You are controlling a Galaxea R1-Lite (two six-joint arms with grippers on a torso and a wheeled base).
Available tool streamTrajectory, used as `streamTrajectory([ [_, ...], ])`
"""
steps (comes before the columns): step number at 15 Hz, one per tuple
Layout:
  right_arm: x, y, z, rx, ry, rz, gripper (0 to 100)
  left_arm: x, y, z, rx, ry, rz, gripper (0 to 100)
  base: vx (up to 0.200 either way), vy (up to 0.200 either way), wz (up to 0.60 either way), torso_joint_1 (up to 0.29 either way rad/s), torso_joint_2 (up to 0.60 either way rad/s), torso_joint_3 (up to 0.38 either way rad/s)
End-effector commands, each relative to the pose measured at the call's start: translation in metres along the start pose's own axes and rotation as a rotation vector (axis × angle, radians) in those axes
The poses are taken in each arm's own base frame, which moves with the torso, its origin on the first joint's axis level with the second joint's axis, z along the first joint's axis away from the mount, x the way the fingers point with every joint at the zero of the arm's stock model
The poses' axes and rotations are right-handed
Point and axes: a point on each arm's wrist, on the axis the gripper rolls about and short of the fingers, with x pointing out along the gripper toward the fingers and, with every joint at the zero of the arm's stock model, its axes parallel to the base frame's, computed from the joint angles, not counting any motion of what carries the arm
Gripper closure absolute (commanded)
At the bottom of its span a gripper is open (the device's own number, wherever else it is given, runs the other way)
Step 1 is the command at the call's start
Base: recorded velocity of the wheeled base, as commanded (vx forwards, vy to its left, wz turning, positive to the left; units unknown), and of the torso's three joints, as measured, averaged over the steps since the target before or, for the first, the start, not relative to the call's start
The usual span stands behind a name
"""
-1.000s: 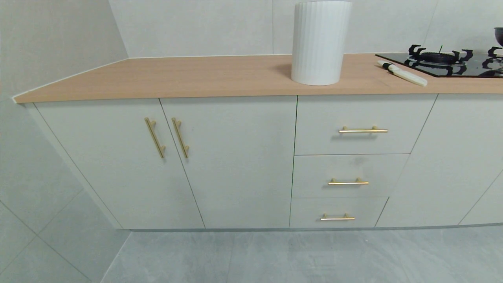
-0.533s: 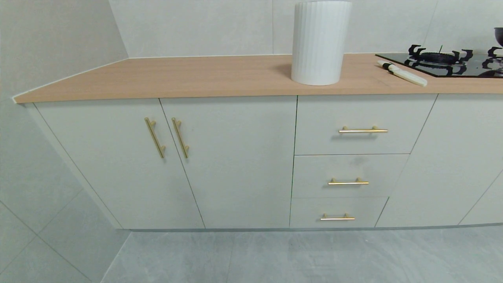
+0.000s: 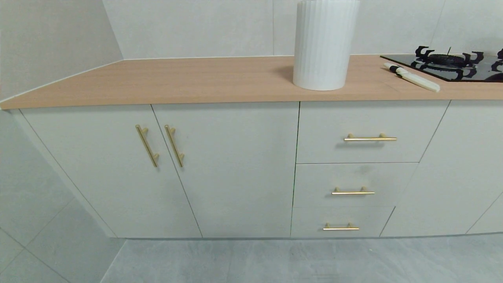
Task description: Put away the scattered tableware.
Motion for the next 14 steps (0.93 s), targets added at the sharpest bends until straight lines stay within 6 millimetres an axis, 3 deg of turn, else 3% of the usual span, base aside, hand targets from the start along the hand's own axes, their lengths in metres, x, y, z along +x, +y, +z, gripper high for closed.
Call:
streamTrajectory([
  [1, 0.0002, 0.0000, 0.0000, 0.001, 0.002, 0.001, 0, 0.0000, 0.0000, 0.0000, 0.001, 0.000, 0.000, 0, 0.200, 0.000, 0.00, 0.002, 0.01, 0.002],
  [14, 0.0002, 0.0000, 0.0000, 0.001, 0.002, 0.001, 0, 0.0000, 0.0000, 0.0000, 0.001, 0.000, 0.000, 0, 0.200, 0.000, 0.00, 0.002, 0.00, 0.002],
])
